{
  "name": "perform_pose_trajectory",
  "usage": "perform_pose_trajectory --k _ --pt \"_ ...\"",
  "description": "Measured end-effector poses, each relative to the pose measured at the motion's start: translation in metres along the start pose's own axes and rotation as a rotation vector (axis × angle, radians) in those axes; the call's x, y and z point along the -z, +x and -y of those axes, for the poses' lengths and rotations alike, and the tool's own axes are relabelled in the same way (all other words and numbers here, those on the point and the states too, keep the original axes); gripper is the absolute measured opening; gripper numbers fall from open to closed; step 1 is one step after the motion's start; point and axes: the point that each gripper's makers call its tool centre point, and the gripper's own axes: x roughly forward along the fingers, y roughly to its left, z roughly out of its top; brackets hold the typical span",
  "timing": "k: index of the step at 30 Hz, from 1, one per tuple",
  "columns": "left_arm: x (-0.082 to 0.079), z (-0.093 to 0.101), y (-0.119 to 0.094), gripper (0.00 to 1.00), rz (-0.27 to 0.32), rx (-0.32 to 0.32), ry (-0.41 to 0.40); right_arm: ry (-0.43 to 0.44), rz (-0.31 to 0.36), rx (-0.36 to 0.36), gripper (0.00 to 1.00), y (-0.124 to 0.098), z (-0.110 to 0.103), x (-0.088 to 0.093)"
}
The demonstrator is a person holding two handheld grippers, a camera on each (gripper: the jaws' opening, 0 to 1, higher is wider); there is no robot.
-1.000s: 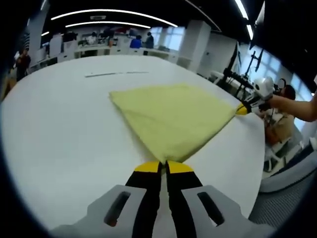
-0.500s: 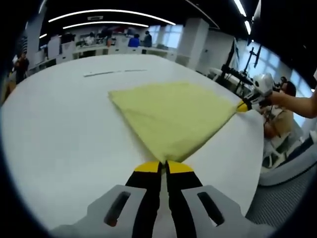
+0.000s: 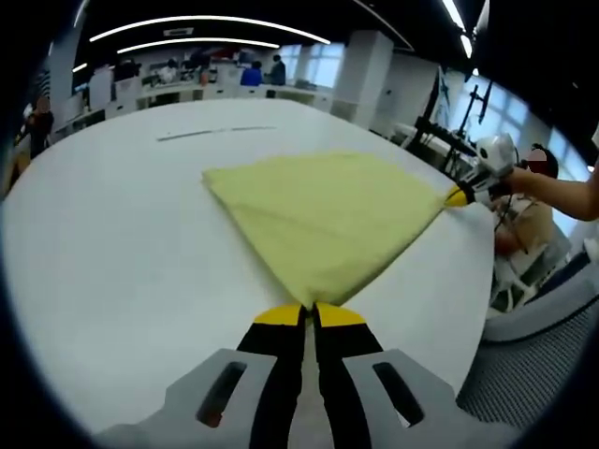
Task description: Fold the garment on the visible template until the final outline fits inside the template.
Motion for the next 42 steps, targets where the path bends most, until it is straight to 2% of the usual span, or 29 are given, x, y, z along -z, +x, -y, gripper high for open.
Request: perform_pose_trajectory --k 17,20,25,32,37,42 --pt "0.002 -0.001 0.000 0.02 0.014 -0.031 -0.012 0.093 0.026 0.007 0.00 -0.002 -0.002 0.001" --pt "0.002 0.000 0.001 0.02 0.014 -0.038 -0.011 0.156 0.048 0.026 0.00 -0.002 0.000 -0.003" --pt "0.001 0.000 0.000 0.06 0.015 -0.045 -0.011 0.181 0.087 0.047 0.00 -0.005 0.003 -0.011" --pt "-0.008 -0.001 -0.002 0.19 0.045 -0.064 -0.019 0.236 0.145 0.054 0.25 -0.010 0.001 -0.023" --pt "-0.016 -0.002 -0.007 0.30 0.075 -0.075 -0.037 0.242 0.193 0.049 0.46 -0.014 -0.005 -0.039" --pt "-0.026 0.001 -0.012 0.40 0.101 -0.073 -0.039 0.251 0.232 0.040 0.61 -0.018 -0.013 -0.055"
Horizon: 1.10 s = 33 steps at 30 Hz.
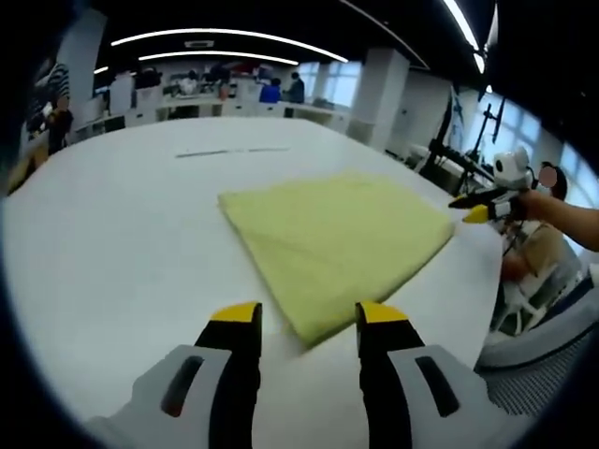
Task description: Fold the garment on the visible template until the final outline fits inside the template.
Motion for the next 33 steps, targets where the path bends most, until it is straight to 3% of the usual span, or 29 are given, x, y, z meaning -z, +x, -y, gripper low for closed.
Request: perform_pose_trajectory --k 8,19,26,33 --pt "-0.017 0.004 -0.008 0.57 0.050 0.001 -0.025 -0.007 0.036 -0.037 0.82 -0.007 -0.027 -0.019" --pt "-0.033 0.013 -0.023 0.79 0.096 0.005 -0.051 -0.014 0.060 -0.062 0.99 -0.018 -0.046 -0.030" --pt "-0.041 0.020 -0.032 0.92 0.101 0.001 -0.009 -0.022 0.064 -0.065 0.99 -0.021 -0.050 -0.030" --pt "-0.043 0.021 -0.037 0.99 0.110 -0.005 0.002 0.000 0.115 -0.046 0.99 -0.029 -0.049 -0.035"
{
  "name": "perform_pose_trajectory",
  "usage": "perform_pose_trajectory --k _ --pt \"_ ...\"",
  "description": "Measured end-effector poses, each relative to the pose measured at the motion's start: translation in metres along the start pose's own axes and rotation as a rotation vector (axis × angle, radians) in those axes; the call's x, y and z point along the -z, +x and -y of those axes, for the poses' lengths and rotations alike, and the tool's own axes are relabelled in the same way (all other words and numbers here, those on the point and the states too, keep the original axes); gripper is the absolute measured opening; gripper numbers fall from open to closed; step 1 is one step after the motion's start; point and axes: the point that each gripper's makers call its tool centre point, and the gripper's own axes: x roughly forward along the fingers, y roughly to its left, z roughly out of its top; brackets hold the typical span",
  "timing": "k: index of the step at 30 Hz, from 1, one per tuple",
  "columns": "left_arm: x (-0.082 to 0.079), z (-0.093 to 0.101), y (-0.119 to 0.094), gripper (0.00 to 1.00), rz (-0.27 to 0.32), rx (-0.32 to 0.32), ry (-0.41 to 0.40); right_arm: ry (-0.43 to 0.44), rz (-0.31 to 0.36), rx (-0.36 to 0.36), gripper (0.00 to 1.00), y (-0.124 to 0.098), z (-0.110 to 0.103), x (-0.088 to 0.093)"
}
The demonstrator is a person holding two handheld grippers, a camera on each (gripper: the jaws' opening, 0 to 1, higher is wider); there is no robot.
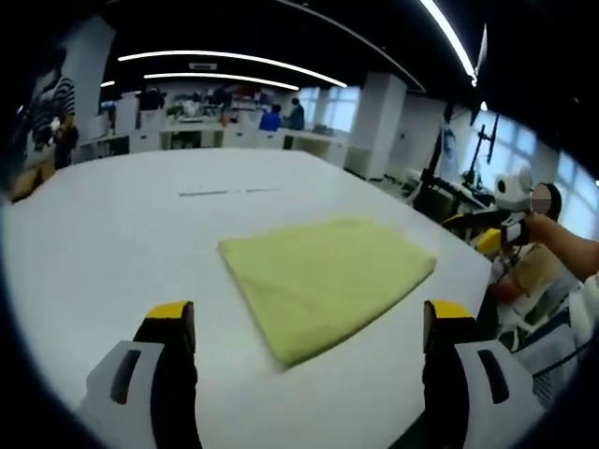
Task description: Fold the garment on the visible template until the final outline fits inside the template.
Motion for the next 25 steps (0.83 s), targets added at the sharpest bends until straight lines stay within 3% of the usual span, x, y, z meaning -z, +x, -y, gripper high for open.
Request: perform_pose_trajectory --k 17,21,25 --pt "0.005 -0.003 -0.012 0.98 -0.007 -0.012 0.028 -0.045 0.001 0.036 0.99 -0.004 -0.002 0.011" --pt "-0.001 -0.001 -0.017 0.97 0.033 0.005 -0.024 -0.038 -0.005 0.049 0.99 -0.006 0.000 0.014" --pt "-0.001 -0.004 -0.019 0.95 0.035 -0.007 -0.007 -0.030 -0.005 0.050 0.99 -0.006 0.000 0.015"
